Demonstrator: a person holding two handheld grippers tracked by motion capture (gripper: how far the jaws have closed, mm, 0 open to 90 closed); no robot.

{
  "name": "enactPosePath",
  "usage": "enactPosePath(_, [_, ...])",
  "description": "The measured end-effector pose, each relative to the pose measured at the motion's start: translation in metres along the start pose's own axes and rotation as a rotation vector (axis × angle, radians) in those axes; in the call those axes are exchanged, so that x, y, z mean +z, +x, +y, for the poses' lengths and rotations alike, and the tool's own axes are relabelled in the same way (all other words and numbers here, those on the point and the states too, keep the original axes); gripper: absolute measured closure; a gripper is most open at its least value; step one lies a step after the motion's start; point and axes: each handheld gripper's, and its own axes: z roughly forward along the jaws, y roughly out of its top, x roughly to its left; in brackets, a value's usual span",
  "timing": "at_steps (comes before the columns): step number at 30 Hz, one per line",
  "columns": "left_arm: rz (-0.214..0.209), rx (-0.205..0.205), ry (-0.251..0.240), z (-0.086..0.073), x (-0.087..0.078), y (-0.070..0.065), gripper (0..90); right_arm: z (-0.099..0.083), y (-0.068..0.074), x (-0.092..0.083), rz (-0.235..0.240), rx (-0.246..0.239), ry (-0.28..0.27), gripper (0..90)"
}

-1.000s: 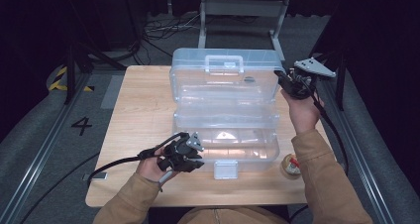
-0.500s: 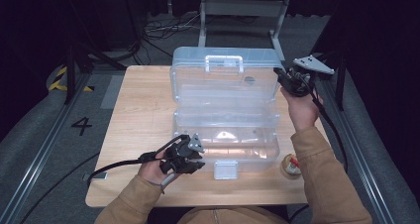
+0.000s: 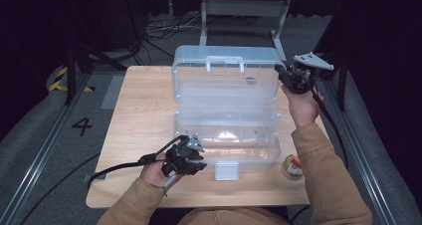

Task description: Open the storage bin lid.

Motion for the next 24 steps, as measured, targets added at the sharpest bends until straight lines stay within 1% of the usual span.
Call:
enactPosePath(2, [-0.002, -0.005, -0.002, 0.0, 0.0, 0.0, 71.7, 0.001, 0.0, 0.002, -0.001, 0.004, 0.006, 78.9])
enactPosePath(4, [0.006, 0.004, -0.005, 0.0, 0.001, 0.0, 71.6, 0.001, -0.001, 0.004, 0.001, 0.007, 0.006, 78.9])
enactPosePath(7, [-0.004, -0.004, -0.004, 0.0, 0.001, 0.0, 71.5, 0.002, -0.002, 0.006, 0.0, 0.007, 0.008, 78.9])
enactPosePath(8, [-0.006, -0.02, 0.004, 0.0, 0.002, 0.0, 71.5, 0.002, -0.002, 0.007, -0.001, 0.008, 0.008, 78.9])
enactPosePath(11, [-0.006, -0.018, 0.002, 0.0, 0.002, 0.001, 71.0, 0.002, -0.002, 0.009, 0.0, 0.007, 0.01, 78.9])
enactPosePath(13, [-0.007, -0.023, 0.001, 0.0, 0.002, 0.001, 70.9, 0.002, -0.003, 0.012, -0.002, 0.012, 0.009, 79.0])
enactPosePath(15, [-0.004, -0.017, -0.004, 0.0, 0.002, 0.001, 70.7, 0.002, -0.003, 0.014, -0.002, 0.012, 0.009, 79.2])
enactPosePath(18, [-0.001, -0.026, -0.012, -0.001, 0.002, 0.0, 70.4, 0.002, -0.004, 0.018, -0.005, 0.011, 0.009, 79.6])
enactPosePath(19, [0.002, -0.027, -0.016, -0.001, 0.002, -0.001, 70.3, 0.002, -0.005, 0.02, -0.003, 0.018, 0.008, 79.7])
enactPosePath(20, [0.003, -0.02, -0.015, -0.002, 0.002, 0.0, 70.3, 0.002, -0.006, 0.021, 0.0, 0.022, 0.005, 79.9])
enactPosePath(22, [0.011, -0.023, -0.02, -0.002, 0.003, -0.002, 70.0, 0.002, -0.006, 0.024, -0.004, 0.027, 0.005, 80.2])
enactPosePath(23, [0.015, -0.015, -0.02, -0.002, 0.003, -0.001, 69.9, 0.001, -0.006, 0.025, -0.005, 0.028, 0.006, 80.3])
enactPosePath(24, [0.018, -0.014, -0.022, -0.002, 0.003, -0.002, 69.8, 0.001, -0.007, 0.026, -0.005, 0.034, 0.006, 80.3])
